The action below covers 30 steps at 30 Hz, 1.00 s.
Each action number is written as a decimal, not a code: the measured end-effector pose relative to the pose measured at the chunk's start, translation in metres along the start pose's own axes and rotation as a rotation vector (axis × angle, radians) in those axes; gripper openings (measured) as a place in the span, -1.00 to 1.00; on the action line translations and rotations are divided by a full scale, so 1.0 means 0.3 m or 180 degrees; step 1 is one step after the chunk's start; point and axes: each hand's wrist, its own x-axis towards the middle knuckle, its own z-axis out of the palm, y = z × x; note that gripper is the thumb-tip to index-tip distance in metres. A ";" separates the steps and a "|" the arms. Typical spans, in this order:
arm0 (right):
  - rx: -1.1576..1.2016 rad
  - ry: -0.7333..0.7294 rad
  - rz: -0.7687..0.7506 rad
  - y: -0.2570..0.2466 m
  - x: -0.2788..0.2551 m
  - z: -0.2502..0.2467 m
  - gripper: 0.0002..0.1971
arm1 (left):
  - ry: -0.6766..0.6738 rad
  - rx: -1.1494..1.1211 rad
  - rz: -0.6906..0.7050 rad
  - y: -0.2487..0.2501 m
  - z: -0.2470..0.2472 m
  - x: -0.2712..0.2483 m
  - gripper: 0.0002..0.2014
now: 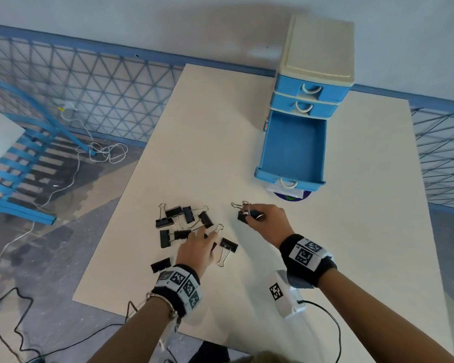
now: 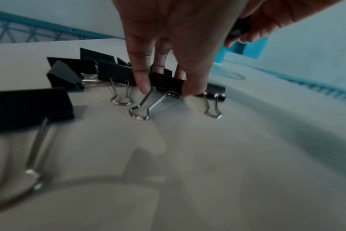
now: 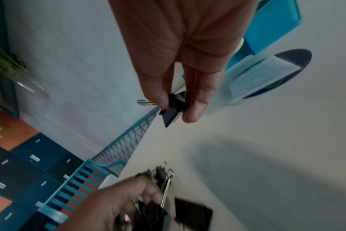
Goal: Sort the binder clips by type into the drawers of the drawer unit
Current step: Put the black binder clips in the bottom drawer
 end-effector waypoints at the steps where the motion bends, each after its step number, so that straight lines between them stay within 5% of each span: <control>1: 0.0069 0.0060 -0.0033 -0.006 0.001 -0.025 -0.75 | 0.0024 -0.0096 -0.0093 0.002 -0.006 -0.001 -0.59; 9: -0.0168 0.1200 -0.0105 -0.025 0.119 -0.320 -0.73 | 0.0890 -0.1204 0.0221 0.215 -0.300 0.089 -0.68; 14: -0.0680 0.0772 0.0165 -0.046 0.175 -0.440 -0.33 | 0.1008 -0.2115 0.0412 0.378 -0.452 0.257 -0.67; 17: -0.0774 0.0731 0.0030 -0.039 0.172 -0.442 -0.34 | 0.1152 -0.2442 0.0453 0.399 -0.493 0.309 -0.64; 24: -0.0327 0.1157 -0.0746 -0.011 0.103 -0.270 -0.72 | 0.1285 -0.2339 0.0312 0.218 -0.337 0.215 -0.67; 30: -0.0740 0.0060 -0.0781 -0.019 0.067 -0.017 -0.74 | 0.1013 -0.1721 -0.0303 -0.040 -0.117 0.052 -0.65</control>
